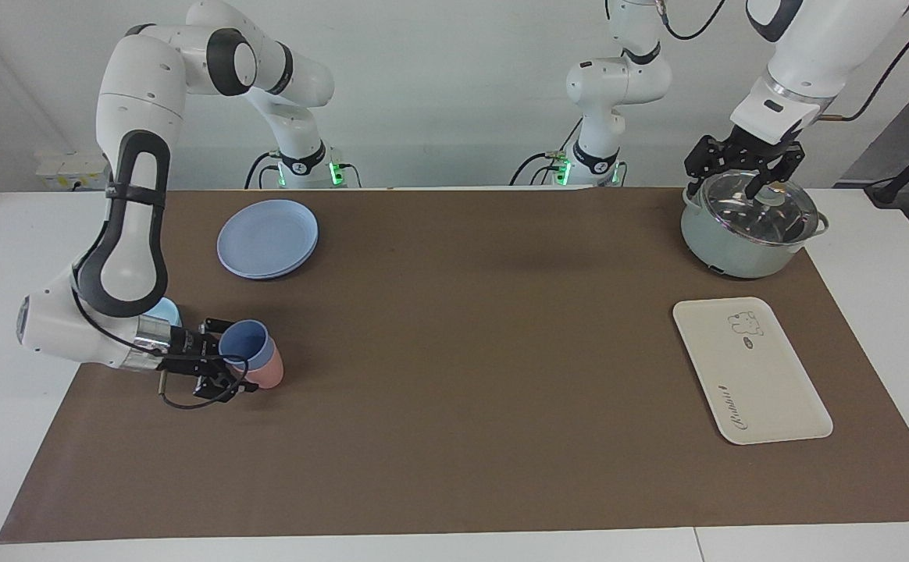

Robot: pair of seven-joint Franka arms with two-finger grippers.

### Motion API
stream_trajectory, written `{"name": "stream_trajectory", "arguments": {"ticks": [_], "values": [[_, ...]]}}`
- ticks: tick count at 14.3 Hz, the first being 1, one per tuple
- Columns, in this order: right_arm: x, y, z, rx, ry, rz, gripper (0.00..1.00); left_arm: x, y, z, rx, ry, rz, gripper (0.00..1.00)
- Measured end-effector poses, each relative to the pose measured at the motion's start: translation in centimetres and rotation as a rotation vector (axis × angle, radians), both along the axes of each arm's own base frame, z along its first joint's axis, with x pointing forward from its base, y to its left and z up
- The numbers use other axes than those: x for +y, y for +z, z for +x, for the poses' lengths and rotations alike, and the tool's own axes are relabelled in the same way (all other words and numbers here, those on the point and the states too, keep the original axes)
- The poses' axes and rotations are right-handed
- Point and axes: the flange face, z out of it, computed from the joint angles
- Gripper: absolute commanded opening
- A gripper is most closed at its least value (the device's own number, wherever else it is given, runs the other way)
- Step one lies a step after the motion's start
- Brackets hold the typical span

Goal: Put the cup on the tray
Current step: 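Lift the blue cup with the right gripper toward the table center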

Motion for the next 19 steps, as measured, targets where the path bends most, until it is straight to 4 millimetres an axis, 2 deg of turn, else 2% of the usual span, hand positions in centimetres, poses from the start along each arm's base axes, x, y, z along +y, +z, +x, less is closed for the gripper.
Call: {"name": "stream_trajectory", "arguments": {"ticks": [2, 5, 8, 10, 12, 16, 19], "values": [[4.9, 1.9, -0.3, -0.034, 0.056, -0.015, 0.00, 0.0, 0.0, 0.0, 0.000, 0.000, 0.000, 1.00], [13.4, 5.8, -1.2, -0.073, 0.093, -0.056, 0.00, 0.0, 0.0, 0.0, 0.000, 0.000, 0.000, 1.00], [21.8, 9.6, -2.8, -0.076, 0.071, -0.093, 0.00, 0.0, 0.0, 0.0, 0.000, 0.000, 0.000, 1.00], [26.5, 11.4, -4.3, -0.089, 0.100, -0.097, 0.00, 0.0, 0.0, 0.0, 0.000, 0.000, 0.000, 1.00], [29.6, 12.6, -5.6, -0.098, 0.122, -0.097, 0.00, 0.0, 0.0, 0.0, 0.000, 0.000, 0.000, 1.00], [33.8, 14.0, -7.5, -0.086, 0.115, -0.103, 0.00, 0.0, 0.0, 0.0, 0.000, 0.000, 0.000, 1.00], [37.4, 14.6, -8.5, -0.090, 0.040, -0.116, 0.00, 0.0, 0.0, 0.0, 0.000, 0.000, 0.000, 1.00]]}}
